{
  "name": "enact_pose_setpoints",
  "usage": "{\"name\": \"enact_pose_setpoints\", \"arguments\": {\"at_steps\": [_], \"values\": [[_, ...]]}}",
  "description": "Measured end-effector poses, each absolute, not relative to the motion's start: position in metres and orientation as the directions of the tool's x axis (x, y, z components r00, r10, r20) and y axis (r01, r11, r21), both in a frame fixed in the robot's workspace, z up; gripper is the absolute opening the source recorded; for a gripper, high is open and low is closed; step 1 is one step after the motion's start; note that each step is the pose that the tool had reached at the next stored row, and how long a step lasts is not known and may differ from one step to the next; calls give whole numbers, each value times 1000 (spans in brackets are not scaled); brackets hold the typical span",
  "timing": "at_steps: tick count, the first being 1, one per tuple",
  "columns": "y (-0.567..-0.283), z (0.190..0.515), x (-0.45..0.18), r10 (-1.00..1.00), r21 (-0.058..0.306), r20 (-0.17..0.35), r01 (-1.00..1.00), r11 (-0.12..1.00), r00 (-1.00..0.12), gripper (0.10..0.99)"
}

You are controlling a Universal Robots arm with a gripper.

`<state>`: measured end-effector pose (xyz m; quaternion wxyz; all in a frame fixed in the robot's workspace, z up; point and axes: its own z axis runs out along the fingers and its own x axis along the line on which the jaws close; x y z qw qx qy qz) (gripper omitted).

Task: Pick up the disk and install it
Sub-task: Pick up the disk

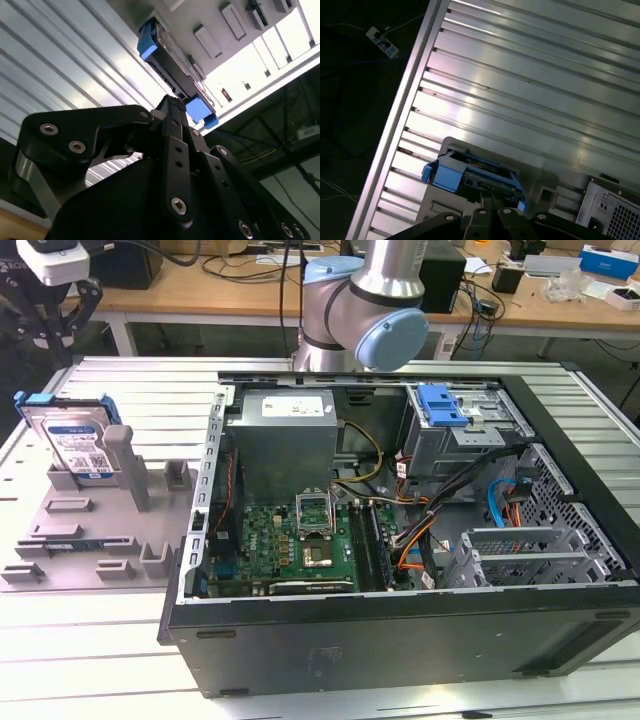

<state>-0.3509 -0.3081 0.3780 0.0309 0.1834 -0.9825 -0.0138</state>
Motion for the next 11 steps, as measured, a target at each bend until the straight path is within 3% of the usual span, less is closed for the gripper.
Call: {"name": "enact_pose_setpoints", "arguments": {"at_steps": [11], "values": [[-308, 370, -351, -581, 38, 56, -579, 814, -812, 106]]}}
